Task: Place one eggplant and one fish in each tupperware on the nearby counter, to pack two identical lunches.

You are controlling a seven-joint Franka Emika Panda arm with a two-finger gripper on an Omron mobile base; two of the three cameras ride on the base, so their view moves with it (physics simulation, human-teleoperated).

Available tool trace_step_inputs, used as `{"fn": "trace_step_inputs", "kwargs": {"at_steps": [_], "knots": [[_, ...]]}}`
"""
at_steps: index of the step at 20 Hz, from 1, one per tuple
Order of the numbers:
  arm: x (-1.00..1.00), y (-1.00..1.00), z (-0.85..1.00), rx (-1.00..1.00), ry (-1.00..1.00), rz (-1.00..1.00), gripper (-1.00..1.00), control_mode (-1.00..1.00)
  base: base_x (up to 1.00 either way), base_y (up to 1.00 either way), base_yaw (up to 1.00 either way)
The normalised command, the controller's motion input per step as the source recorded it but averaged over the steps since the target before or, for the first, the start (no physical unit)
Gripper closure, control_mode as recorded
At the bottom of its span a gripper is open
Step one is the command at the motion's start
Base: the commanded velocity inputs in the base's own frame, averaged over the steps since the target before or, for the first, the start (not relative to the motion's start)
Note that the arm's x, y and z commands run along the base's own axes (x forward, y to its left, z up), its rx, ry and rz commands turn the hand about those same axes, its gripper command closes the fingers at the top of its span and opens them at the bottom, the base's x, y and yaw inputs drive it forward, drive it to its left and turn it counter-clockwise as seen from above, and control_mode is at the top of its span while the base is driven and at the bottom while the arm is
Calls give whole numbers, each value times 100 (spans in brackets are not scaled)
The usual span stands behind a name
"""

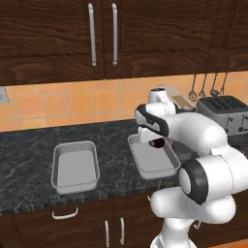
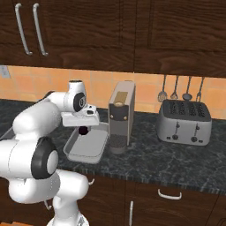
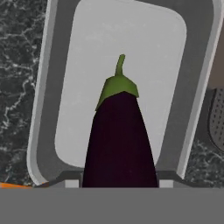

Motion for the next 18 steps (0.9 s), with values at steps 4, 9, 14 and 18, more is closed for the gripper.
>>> {"fn": "trace_step_inputs", "kwargs": {"at_steps": [4, 9, 14, 18], "knots": [[38, -24, -84, 0, -6, -2, 100, -100, 0, 0, 0], [26, -5, -72, 0, 0, -5, 100, -100, 0, 0, 0], [0, 0, -36, 0, -4, -4, 100, -100, 0, 0, 0], [17, -7, 0, 0, -13, -5, 100, -100, 0, 0, 0]]}}
